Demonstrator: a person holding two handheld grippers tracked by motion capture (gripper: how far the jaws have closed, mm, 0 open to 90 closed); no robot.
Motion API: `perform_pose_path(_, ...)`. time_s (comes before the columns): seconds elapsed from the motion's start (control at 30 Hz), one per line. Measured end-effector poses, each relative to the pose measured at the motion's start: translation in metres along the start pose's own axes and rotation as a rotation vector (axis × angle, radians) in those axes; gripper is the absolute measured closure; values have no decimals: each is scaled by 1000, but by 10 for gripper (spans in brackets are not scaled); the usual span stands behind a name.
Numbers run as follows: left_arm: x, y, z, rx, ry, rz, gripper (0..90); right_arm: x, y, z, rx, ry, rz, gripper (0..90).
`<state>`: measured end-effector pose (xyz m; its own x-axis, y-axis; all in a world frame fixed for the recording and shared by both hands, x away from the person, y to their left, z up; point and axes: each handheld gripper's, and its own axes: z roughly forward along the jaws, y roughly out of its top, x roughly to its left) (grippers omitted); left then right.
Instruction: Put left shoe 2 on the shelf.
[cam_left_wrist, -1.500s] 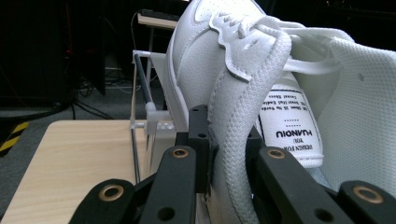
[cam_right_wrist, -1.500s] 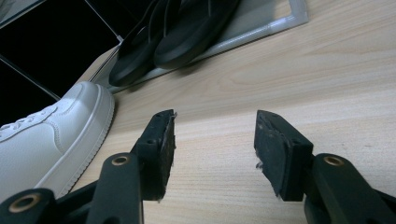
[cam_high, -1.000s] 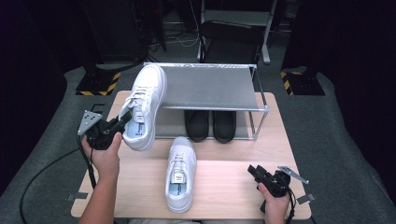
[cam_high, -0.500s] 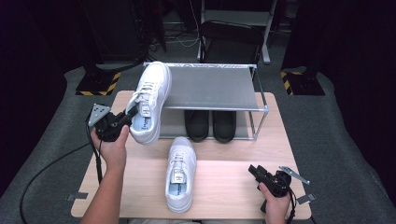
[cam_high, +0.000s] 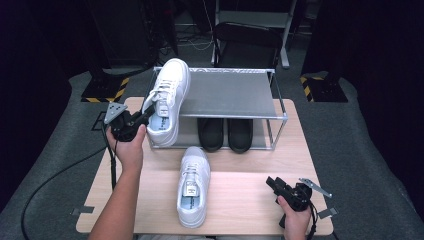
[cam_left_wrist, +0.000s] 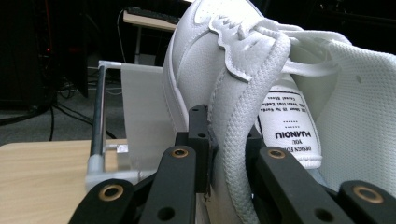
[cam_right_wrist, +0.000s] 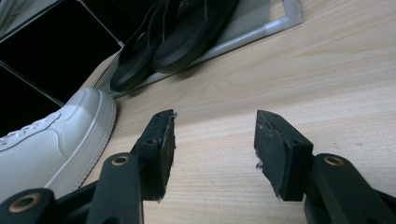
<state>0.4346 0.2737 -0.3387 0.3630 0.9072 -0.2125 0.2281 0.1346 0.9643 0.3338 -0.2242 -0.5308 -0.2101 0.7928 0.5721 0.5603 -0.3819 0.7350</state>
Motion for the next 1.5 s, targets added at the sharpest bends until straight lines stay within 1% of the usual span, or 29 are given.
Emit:
perform_pose_path(0.07, -2, 4, 4, -1, -5, -5, 817, 0, 0, 0, -2, -1, -2, 479)
perform_pose_path(0.1, -3, 8, 7, 0, -5, -3, 817, 0, 0, 0, 2, -2, 6, 479)
perform_pose_path(0.2, -7, 15, 14, -3, -8, -1, 818, 0, 0, 0, -3, 3, 2, 479)
perform_pose_path(0.23, -8, 17, 16, -2, -6, 1, 818, -1, 0, 0, -4, 5, -8, 479)
perform_pose_path(0.3, -11, 23, 22, -6, -7, 6, 817, -1, 0, 0, -4, 4, 5, 479)
perform_pose_path(0.4, -13, 29, 30, -5, -12, -1, 818, -2, 0, -1, -3, 0, 7, 479)
perform_pose_path(0.5, -15, 33, 39, -8, -7, -9, 818, -1, 1, -2, -5, 2, 20, 479)
perform_pose_path(0.6, -18, 37, 48, -3, 6, -11, 817, -2, 1, -3, -6, 5, 21, 479)
perform_pose_path(0.63, -18, 39, 51, 2, 6, -10, 817, -2, 1, -2, -11, 3, 13, 479)
perform_pose_path(0.7, -19, 41, 58, 6, 11, -15, 818, -2, 1, -3, -14, 11, 19, 478)
perform_pose_path(0.77, -20, 43, 65, 7, 16, -17, 818, -2, 1, -3, -19, 8, 21, 478)
perform_pose_path(0.8, -20, 43, 67, 19, 17, -14, 818, -3, 1, -4, -16, 3, 18, 478)
perform_pose_path(0.83, -21, 44, 71, 18, 16, -21, 818, -3, 1, -4, -20, 5, 16, 478)
perform_pose_path(0.87, -22, 44, 74, 21, 18, -23, 817, -3, 1, -4, -23, 9, 26, 477)
perform_pose_path(0.93, -23, 44, 81, 25, 18, -30, 818, -4, 1, -5, -18, 2, 26, 477)
perform_pose_path(0.97, -25, 45, 84, 19, 21, -31, 818, -4, 1, -5, -19, 2, 19, 477)
perform_pose_path(1.03, -27, 46, 90, 26, 27, -24, 818, -4, 1, -6, -19, 3, 19, 477)
perform_pose_path(1.07, -28, 46, 92, 30, 25, -23, 818, -4, 1, -6, -20, 7, 20, 477)
perform_pose_path(1.1, -29, 46, 94, 28, 26, -23, 818, -4, 1, -6, -25, 11, 33, 477)
perform_pose_path(1.17, -32, 47, 98, 33, 30, -23, 818, -6, 0, -6, -26, 8, 21, 477)
perform_pose_path(1.27, -34, 49, 103, 37, 31, -14, 818, -6, 0, -7, -23, 5, 31, 477)
perform_pose_path(1.37, -36, 48, 109, 33, 31, -36, 819, -6, 0, -8, -26, 4, 31, 477)
perform_pose_path(1.4, -36, 49, 111, 41, 28, -38, 818, -6, 0, -8, -25, 4, 31, 477)
perform_pose_path(1.5, -39, 49, 114, 41, 32, -36, 817, -6, 0, -7, -23, 3, 27, 477)
